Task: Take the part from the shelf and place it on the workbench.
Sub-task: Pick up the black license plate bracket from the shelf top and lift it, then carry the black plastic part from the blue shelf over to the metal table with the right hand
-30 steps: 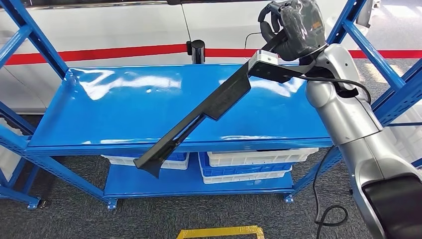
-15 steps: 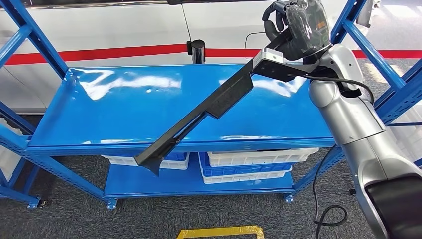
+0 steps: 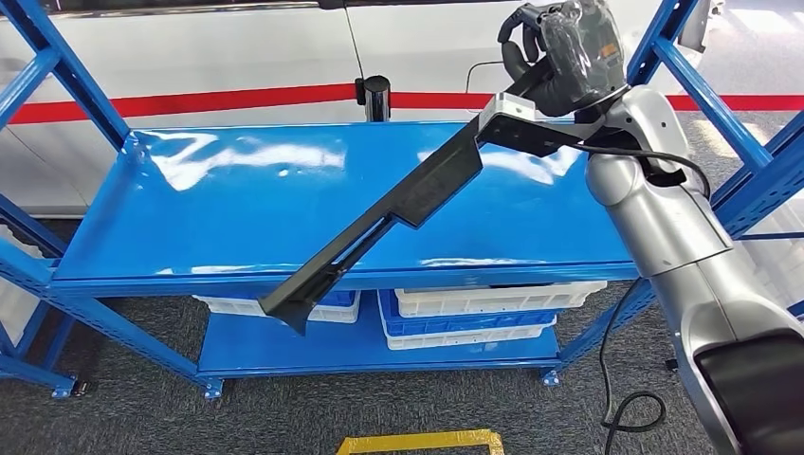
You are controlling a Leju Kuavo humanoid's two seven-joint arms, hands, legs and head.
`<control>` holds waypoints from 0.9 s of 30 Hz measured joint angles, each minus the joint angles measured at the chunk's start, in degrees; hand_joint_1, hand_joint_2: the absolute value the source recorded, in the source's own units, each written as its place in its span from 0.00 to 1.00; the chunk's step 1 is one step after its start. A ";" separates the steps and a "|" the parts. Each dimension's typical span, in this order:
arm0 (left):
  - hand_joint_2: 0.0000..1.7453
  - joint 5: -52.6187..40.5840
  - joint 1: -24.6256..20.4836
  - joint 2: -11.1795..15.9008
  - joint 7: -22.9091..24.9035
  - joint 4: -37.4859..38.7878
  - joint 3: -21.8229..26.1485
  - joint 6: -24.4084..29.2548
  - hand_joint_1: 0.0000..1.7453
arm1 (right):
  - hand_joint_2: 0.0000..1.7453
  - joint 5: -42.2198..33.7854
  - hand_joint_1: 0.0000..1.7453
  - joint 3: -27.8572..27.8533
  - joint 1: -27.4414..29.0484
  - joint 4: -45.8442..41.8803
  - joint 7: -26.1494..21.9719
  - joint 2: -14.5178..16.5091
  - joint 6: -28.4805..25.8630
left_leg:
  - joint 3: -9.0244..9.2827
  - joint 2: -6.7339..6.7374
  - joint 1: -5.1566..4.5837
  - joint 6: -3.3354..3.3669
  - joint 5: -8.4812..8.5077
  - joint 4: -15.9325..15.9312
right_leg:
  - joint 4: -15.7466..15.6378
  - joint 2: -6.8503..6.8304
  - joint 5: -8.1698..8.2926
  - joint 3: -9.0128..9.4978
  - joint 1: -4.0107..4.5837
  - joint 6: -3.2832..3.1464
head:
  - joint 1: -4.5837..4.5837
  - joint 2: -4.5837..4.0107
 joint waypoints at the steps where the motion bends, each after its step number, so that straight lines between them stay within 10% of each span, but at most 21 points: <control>1: 1.00 -0.10 -0.06 0.01 0.11 0.00 0.00 -0.11 0.00 | 1.00 0.05 1.00 0.10 0.00 0.10 0.07 0.10 -0.02 | 0.00 -0.01 0.02 0.16 -0.03 0.03 | -0.03 0.00 0.02 0.02 -0.13 0.13 | -0.01 0.00; 5: 1.00 -0.18 -0.29 -0.07 0.39 0.00 0.00 -0.20 0.00 | 1.00 0.16 1.00 0.20 0.01 0.36 0.16 0.44 -0.20 | 0.55 0.22 0.49 1.17 0.80 -1.07 | 2.44 -0.10 -1.48 -1.20 0.05 0.30 | 0.08 0.00; 10: 1.00 -0.25 -0.31 -0.20 0.38 0.00 0.00 -0.13 0.00 | 1.00 0.58 1.00 0.54 1.36 1.01 0.19 0.66 -1.07 | 0.51 0.24 0.66 1.44 1.11 -1.25 | 17.67 -0.15 -7.21 -8.27 0.02 -0.01 | 0.19 0.00; 13: 1.00 -0.25 -0.28 -0.36 0.38 0.00 0.00 -0.12 0.00 | 1.00 0.66 1.00 0.61 1.88 1.21 0.18 0.78 -1.15 | 0.29 0.08 0.79 0.88 0.96 -0.59 | 7.88 -0.24 -3.09 -3.44 -0.44 1.43 | 0.24 0.00; 15: 1.00 -0.32 -0.30 -0.35 0.38 0.00 -0.01 -0.07 0.00 | 1.00 0.65 1.00 0.61 1.93 1.25 0.17 0.96 -1.27 | -0.23 0.00 0.69 0.06 0.78 0.17 | 2.52 -0.08 -1.13 -0.82 -0.38 1.25 | 0.21 0.00; 19: 1.00 -0.49 -0.16 -0.27 0.38 0.01 -0.02 0.28 0.00 | 1.00 0.77 1.00 0.53 2.25 1.33 0.17 1.13 -1.35 | -1.15 -0.06 0.97 -1.35 0.61 0.90 | 2.24 0.11 -0.12 -1.15 -0.19 -0.48 | 0.08 0.00; 24: 1.00 -0.88 -0.16 -0.30 0.44 0.01 -0.02 0.44 0.00 | 1.00 1.26 1.00 0.47 2.59 1.34 0.15 1.25 -1.28 | -6.09 0.22 1.32 -2.58 -8.63 15.08 | 2.20 -0.22 1.11 -2.47 -0.06 -2.13 | -0.28 0.00; 27: 1.00 -1.01 -0.18 -0.30 0.52 0.01 -0.02 0.60 0.00 | 1.00 1.67 1.00 0.28 3.16 1.28 0.15 1.22 -1.20 | -2.88 0.26 1.30 -2.19 -7.34 12.42 | 2.22 -0.30 1.91 -3.39 0.20 -2.14 | -0.28 0.00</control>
